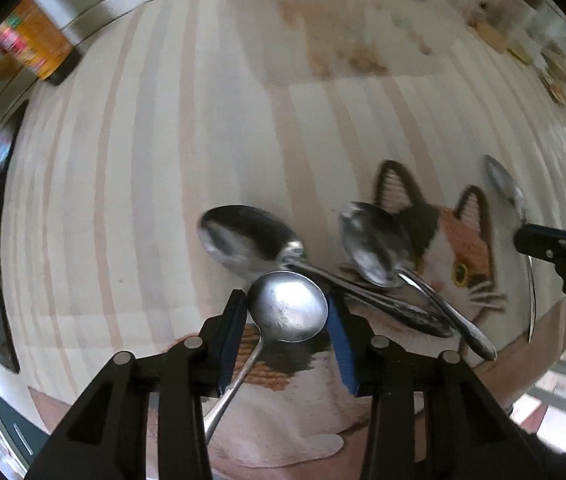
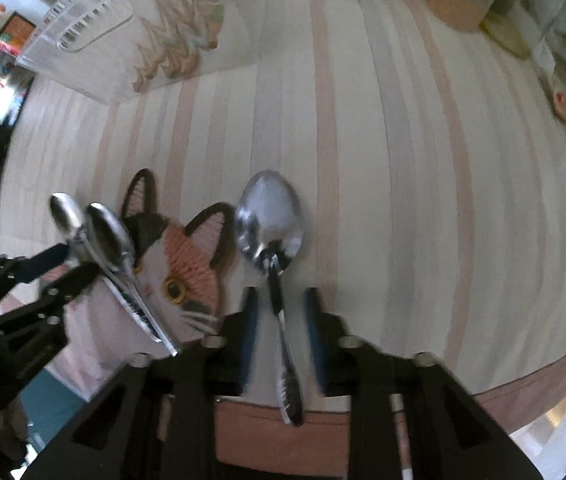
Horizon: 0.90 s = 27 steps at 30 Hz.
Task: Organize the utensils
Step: 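Hold both spoons above the cat mat with both tools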
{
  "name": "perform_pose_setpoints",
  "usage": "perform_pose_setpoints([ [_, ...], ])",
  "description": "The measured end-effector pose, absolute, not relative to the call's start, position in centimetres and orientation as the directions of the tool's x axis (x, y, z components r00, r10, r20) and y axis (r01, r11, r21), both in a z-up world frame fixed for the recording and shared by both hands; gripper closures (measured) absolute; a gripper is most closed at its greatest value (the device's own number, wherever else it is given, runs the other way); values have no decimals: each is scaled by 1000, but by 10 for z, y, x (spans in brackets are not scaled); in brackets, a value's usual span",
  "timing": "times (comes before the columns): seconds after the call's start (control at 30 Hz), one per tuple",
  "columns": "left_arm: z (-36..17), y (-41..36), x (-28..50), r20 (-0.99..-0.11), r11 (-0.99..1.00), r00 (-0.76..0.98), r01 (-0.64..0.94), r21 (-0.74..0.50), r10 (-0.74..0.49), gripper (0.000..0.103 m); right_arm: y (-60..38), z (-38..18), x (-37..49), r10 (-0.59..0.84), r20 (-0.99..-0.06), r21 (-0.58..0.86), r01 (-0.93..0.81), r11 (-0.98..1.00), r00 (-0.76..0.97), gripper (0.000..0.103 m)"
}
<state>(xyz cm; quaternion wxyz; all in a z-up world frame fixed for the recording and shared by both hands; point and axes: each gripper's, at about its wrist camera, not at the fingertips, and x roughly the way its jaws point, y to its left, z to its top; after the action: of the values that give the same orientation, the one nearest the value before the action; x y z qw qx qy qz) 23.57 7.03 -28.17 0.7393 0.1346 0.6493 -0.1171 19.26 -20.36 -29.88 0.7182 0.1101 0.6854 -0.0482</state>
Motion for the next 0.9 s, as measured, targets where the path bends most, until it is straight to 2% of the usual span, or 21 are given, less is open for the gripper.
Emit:
perform_pose_setpoints([
  [0.1,-279,80,249,-993,973,122,229,27,-1,66,-200,-298,198,74,-995,87,228,970,65,96],
  [0.2,-272,118,259,-993,996,100,66,-56,-62,66,-204,-295,200,85,-994,99,242,965,68,96],
  [0.27,-267,133,261,-990,995,95,21,-102,-104,65,-206,-293,201,90,-994,104,244,964,67,96],
  [0.43,-247,143,257,-989,990,96,89,-105,-114,65,-212,-293,207,132,-990,138,240,961,40,92],
  [0.47,-245,142,255,-989,989,94,111,-100,-111,62,-214,-293,209,137,-990,141,234,962,34,91],
  [0.53,-242,130,248,-992,985,94,160,-64,-80,59,-215,-291,211,141,-990,143,223,964,26,77],
  [0.6,-243,116,243,-994,978,102,209,-13,-35,59,-212,-288,214,121,-992,124,203,971,26,71],
  [0.8,-263,86,245,-989,943,124,311,118,83,56,-200,-283,213,105,-994,108,180,978,31,70],
  [0.87,-261,84,247,-986,941,140,313,126,86,64,-198,-285,212,100,-994,106,180,978,43,71],
  [0.9,-263,78,250,-987,945,144,306,119,78,65,-195,-287,210,94,-994,101,177,979,48,72],
])
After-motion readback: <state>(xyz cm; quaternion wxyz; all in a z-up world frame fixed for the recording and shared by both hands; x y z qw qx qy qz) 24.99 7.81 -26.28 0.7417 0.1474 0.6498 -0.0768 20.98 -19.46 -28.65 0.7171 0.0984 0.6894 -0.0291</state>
